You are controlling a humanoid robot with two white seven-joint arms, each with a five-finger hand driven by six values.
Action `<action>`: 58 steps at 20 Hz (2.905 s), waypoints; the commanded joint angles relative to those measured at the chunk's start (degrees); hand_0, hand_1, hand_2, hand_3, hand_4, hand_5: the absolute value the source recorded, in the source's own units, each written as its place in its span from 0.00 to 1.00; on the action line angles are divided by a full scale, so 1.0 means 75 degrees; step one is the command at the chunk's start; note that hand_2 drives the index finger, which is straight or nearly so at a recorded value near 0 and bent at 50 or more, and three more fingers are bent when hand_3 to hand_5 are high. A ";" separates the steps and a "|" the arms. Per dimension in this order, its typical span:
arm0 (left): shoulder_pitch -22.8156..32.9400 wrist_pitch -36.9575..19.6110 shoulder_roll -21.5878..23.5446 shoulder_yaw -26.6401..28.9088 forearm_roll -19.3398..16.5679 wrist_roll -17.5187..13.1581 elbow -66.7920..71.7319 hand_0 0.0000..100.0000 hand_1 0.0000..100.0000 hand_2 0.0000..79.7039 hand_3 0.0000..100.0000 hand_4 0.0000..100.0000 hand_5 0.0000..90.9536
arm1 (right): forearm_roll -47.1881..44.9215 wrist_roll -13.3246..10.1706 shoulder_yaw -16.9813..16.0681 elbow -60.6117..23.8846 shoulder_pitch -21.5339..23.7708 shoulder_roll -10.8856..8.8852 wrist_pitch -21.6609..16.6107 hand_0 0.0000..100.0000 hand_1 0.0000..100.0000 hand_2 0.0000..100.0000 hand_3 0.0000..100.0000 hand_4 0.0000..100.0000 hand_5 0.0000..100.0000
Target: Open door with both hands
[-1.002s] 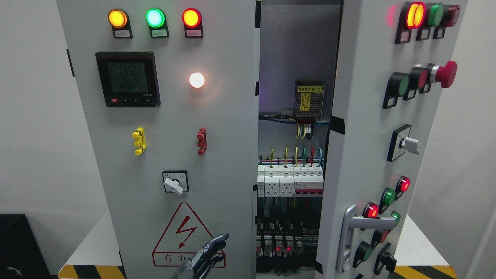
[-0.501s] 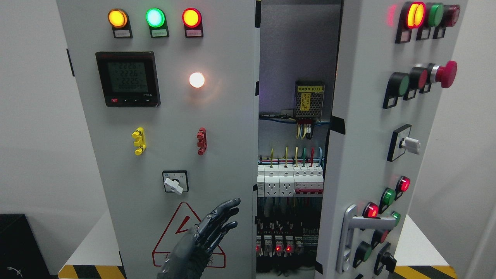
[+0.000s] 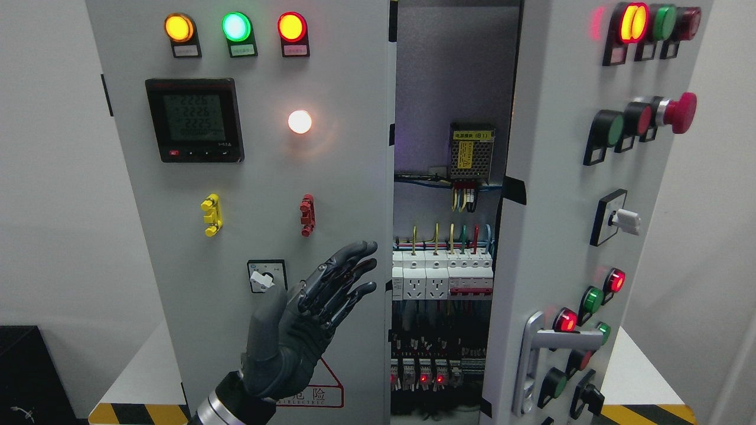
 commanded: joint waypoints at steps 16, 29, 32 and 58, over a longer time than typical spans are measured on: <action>-0.2624 0.0785 -0.0452 -0.1540 0.1735 -0.0034 0.0497 0.00 0.00 0.00 0.00 0.00 0.00 | 0.0246 -0.0003 0.0129 0.0002 0.0000 0.0001 0.0004 0.00 0.00 0.00 0.00 0.00 0.00; -0.3233 0.1031 -0.1073 -0.2267 0.2274 -0.0011 0.1106 0.00 0.00 0.00 0.00 0.00 0.00 | 0.0246 -0.0003 0.0129 0.0002 0.0000 0.0001 0.0004 0.00 0.00 0.00 0.00 0.00 0.00; -0.3421 0.1031 -0.1167 -0.2349 0.2286 -0.0010 0.1107 0.00 0.00 0.00 0.00 0.00 0.00 | 0.0246 -0.0003 0.0129 0.0002 0.0000 0.0001 -0.0008 0.00 0.00 0.00 0.00 0.00 0.00; -0.4498 0.1359 -0.1448 -0.3216 0.2743 -0.0046 0.1071 0.00 0.00 0.00 0.00 0.00 0.00 | 0.0246 -0.0003 0.0129 0.0002 0.0000 0.0001 0.0004 0.00 0.00 0.00 0.00 0.00 0.00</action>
